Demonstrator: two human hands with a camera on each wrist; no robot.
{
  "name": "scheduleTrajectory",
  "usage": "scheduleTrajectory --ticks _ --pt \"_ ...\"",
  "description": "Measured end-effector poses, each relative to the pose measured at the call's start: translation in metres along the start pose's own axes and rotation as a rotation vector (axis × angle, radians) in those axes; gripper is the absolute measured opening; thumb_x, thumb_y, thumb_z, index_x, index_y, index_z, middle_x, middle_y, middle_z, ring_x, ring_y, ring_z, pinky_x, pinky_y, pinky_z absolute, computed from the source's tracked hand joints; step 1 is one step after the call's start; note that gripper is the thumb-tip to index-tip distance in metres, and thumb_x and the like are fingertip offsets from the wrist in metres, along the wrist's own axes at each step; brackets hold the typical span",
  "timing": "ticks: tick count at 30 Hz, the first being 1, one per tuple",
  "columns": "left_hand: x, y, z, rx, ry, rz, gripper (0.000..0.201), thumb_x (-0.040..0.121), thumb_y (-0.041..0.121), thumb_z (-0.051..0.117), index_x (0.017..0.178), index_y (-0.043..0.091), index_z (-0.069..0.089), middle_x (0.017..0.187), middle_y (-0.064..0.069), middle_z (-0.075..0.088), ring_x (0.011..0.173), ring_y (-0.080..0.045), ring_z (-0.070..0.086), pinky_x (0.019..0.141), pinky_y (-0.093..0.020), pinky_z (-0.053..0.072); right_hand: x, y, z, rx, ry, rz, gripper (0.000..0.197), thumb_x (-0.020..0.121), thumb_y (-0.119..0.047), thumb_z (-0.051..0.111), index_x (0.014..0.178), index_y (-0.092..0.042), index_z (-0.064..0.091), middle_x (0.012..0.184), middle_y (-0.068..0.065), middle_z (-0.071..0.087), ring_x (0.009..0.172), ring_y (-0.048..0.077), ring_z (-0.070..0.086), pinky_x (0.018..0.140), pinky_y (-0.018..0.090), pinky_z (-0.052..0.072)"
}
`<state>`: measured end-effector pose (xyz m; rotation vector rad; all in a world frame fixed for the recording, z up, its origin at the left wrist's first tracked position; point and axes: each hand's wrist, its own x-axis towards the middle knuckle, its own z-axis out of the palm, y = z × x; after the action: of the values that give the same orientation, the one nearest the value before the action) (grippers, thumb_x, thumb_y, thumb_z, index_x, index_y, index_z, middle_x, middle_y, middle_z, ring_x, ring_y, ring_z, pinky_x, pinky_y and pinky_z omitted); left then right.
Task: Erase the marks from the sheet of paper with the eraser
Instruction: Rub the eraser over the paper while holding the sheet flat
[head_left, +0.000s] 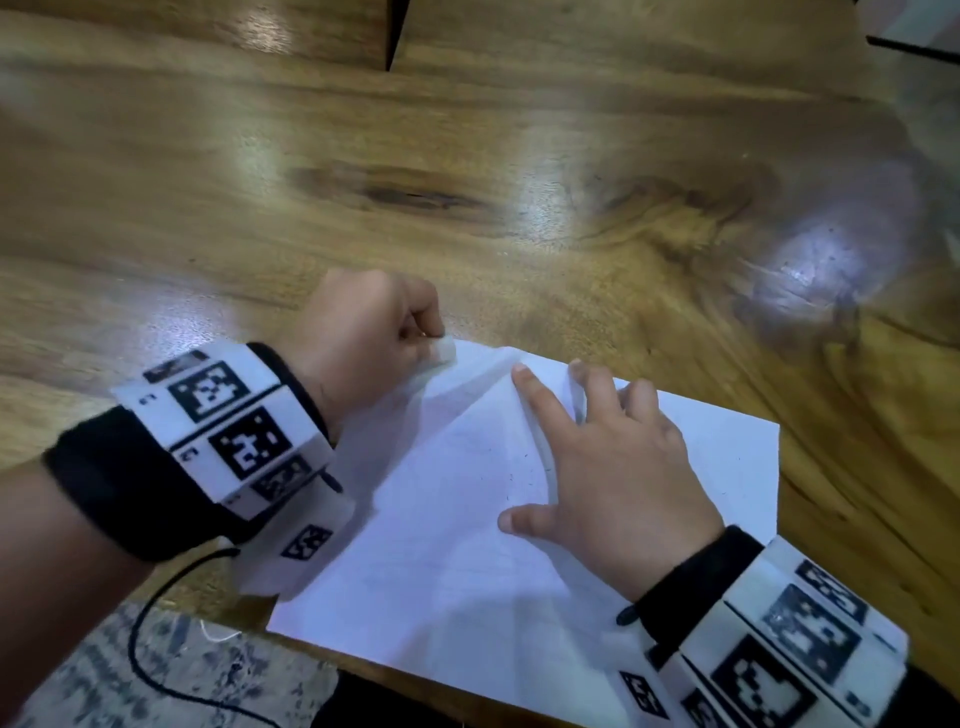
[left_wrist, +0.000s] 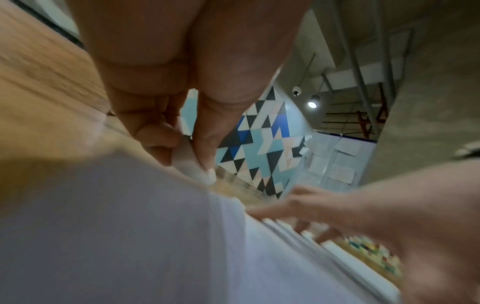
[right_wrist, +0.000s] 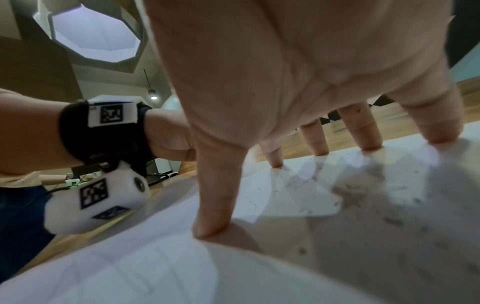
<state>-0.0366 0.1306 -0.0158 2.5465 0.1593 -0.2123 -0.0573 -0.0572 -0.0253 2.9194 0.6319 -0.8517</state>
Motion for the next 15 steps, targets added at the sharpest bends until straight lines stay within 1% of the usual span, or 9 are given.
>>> scheduleTrajectory --ticks 2,3,6,9,11,12,13,14,15 --pt "0.006 -0.002 -0.007 -0.010 0.006 -0.010 0.006 0.074 0.016 0.069 0.080 0.014 0.068 0.057 0.010 0.052 0.055 -0.003 0.045 0.047 0.004 0.030 0.001 0.000 -0.003 -0.020 0.008 -0.015 0.104 0.069 -0.069 0.060 0.142 -0.045 -0.011 0.142 -0.001 0.006 0.124 0.027 0.016 0.105 0.042 0.027" --pt "0.006 -0.002 -0.008 -0.011 0.004 -0.010 0.005 0.075 0.017 0.069 0.079 0.015 0.068 0.056 0.011 0.051 0.055 0.000 0.044 0.047 0.003 0.031 0.002 -0.001 -0.004 -0.031 0.014 -0.030 0.104 0.069 -0.068 0.061 0.141 -0.046 -0.011 0.138 0.000 0.009 0.121 0.026 0.017 0.103 0.040 0.028" --pt "0.002 -0.001 -0.007 0.003 -0.010 -0.004 0.004 0.074 0.017 0.070 0.077 0.016 0.067 0.055 0.012 0.049 0.054 0.001 0.043 0.048 0.001 0.032 0.009 -0.001 -0.009 -0.047 0.011 -0.109 0.105 0.066 -0.064 0.065 0.141 -0.048 -0.007 0.135 -0.001 0.010 0.118 0.023 0.017 0.098 0.034 0.024" --pt "-0.005 0.001 -0.002 0.003 -0.013 0.002 0.005 0.073 0.014 0.070 0.077 0.015 0.067 0.055 0.013 0.048 0.054 0.001 0.042 0.051 0.000 0.033 0.019 -0.002 -0.013 -0.044 -0.019 -0.168 0.110 0.061 -0.060 0.072 0.140 -0.050 -0.003 0.137 -0.003 0.007 0.116 0.022 0.016 0.096 0.034 0.024" --pt "-0.009 0.002 0.004 0.006 -0.014 -0.002 0.004 0.074 0.015 0.069 0.077 0.015 0.066 0.056 0.013 0.049 0.055 0.000 0.044 0.047 -0.006 0.032 0.023 -0.002 -0.015 -0.073 -0.035 -0.175 0.114 0.058 -0.061 0.073 0.139 -0.051 -0.005 0.135 -0.002 0.007 0.115 0.023 0.016 0.095 0.037 0.027" --pt "-0.011 0.002 0.006 0.008 -0.013 -0.016 0.005 0.074 0.017 0.069 0.077 0.015 0.066 0.056 0.012 0.049 0.055 -0.003 0.045 0.048 -0.011 0.031 0.024 -0.002 -0.016 -0.087 -0.042 -0.173 0.115 0.057 -0.062 0.073 0.139 -0.051 -0.007 0.135 -0.002 0.007 0.115 0.024 0.017 0.095 0.038 0.028" --pt "-0.012 0.001 0.009 0.010 -0.008 -0.036 0.006 0.074 0.018 0.069 0.078 0.014 0.066 0.056 0.012 0.049 0.056 -0.009 0.047 0.051 -0.019 0.033 0.024 -0.002 -0.015 -0.100 -0.048 -0.169 0.116 0.057 -0.063 0.073 0.139 -0.051 -0.008 0.135 -0.001 0.006 0.116 0.025 0.016 0.095 0.039 0.029" --pt "-0.012 -0.001 0.011 0.013 0.003 -0.058 0.007 0.075 0.018 0.069 0.080 0.014 0.066 0.056 0.012 0.048 0.059 -0.013 0.048 0.055 -0.021 0.032 0.024 -0.003 -0.014 -0.111 -0.050 -0.163 0.117 0.057 -0.065 0.072 0.139 -0.051 -0.010 0.135 -0.001 0.004 0.117 0.026 0.016 0.094 0.040 0.029" --pt "-0.012 -0.002 0.013 0.012 0.016 -0.074 0.008 0.075 0.019 0.069 0.080 0.014 0.066 0.057 0.012 0.047 0.062 -0.015 0.048 0.056 -0.022 0.031 0.024 -0.005 -0.013 -0.119 -0.049 -0.157 0.118 0.056 -0.067 0.071 0.139 -0.050 -0.012 0.136 0.000 0.003 0.119 0.027 0.014 0.094 0.041 0.029"
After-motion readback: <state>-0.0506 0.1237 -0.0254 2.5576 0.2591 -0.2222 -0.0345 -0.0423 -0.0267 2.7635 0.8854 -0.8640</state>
